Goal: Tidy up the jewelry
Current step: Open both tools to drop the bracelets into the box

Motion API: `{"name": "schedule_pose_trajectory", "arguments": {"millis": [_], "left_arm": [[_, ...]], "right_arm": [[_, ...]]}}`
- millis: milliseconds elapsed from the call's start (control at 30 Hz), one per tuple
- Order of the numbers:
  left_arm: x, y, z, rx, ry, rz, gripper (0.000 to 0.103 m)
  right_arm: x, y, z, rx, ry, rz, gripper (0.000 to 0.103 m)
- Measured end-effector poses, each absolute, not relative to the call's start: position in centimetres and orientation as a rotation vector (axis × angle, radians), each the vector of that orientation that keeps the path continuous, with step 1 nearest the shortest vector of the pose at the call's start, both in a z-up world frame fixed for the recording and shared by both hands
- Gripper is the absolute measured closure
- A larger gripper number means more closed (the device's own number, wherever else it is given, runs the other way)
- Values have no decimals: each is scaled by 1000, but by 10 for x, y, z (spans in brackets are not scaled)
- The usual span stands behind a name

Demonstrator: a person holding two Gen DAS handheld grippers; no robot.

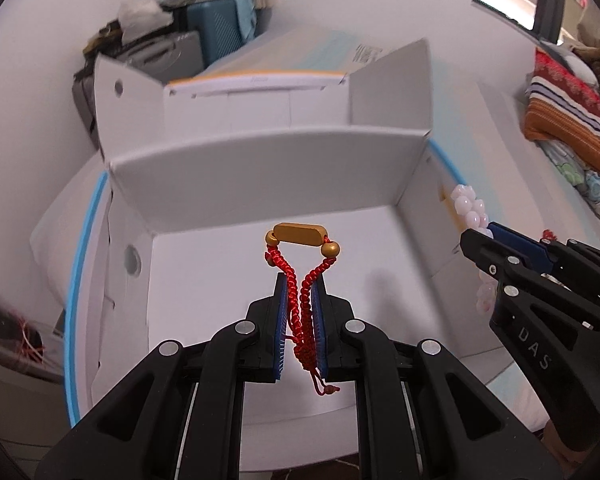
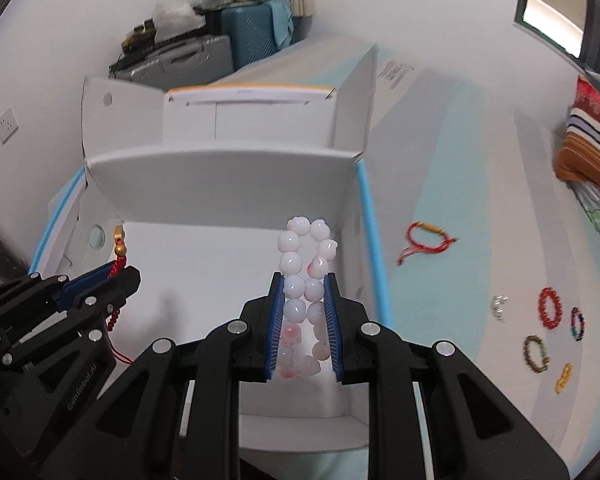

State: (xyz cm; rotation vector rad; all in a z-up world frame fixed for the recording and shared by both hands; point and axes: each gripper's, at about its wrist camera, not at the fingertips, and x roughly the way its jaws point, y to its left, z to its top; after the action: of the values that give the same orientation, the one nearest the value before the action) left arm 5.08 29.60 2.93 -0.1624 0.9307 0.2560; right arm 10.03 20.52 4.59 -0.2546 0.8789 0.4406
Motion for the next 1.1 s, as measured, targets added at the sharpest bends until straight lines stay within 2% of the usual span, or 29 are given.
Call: {"name": "schedule_pose_trajectory", "arguments": {"millis": [333, 633, 833, 900, 967, 1033, 1067, 1100], "left_arm": [[53, 316, -10, -197, 1013, 280, 92], [54, 319, -13, -204, 1020, 291, 89], [49, 321, -8, -203, 1015, 324, 84], [45, 323, -4, -211, 1008, 332, 69], [46, 325, -3, -202, 1004, 347, 58], [44, 328, -2, -211, 1003, 359, 56], [43, 329, -1, -212, 1000, 363, 52], [41, 329, 1, -213, 992, 368, 43]], "right_arm": [[112, 224, 2, -273, 995, 430, 84], [117, 228, -9, -269, 1028, 423, 84], [113, 226, -8, -272, 1035, 426, 77], [110, 225, -6, -269, 1020, 430, 67], [110, 224, -2, -259, 1010, 428, 57], [107, 222, 3, -251, 998, 436, 52], [105, 220, 7, -244, 989, 442, 48], [103, 218, 9, -238, 982, 445, 41]]}}
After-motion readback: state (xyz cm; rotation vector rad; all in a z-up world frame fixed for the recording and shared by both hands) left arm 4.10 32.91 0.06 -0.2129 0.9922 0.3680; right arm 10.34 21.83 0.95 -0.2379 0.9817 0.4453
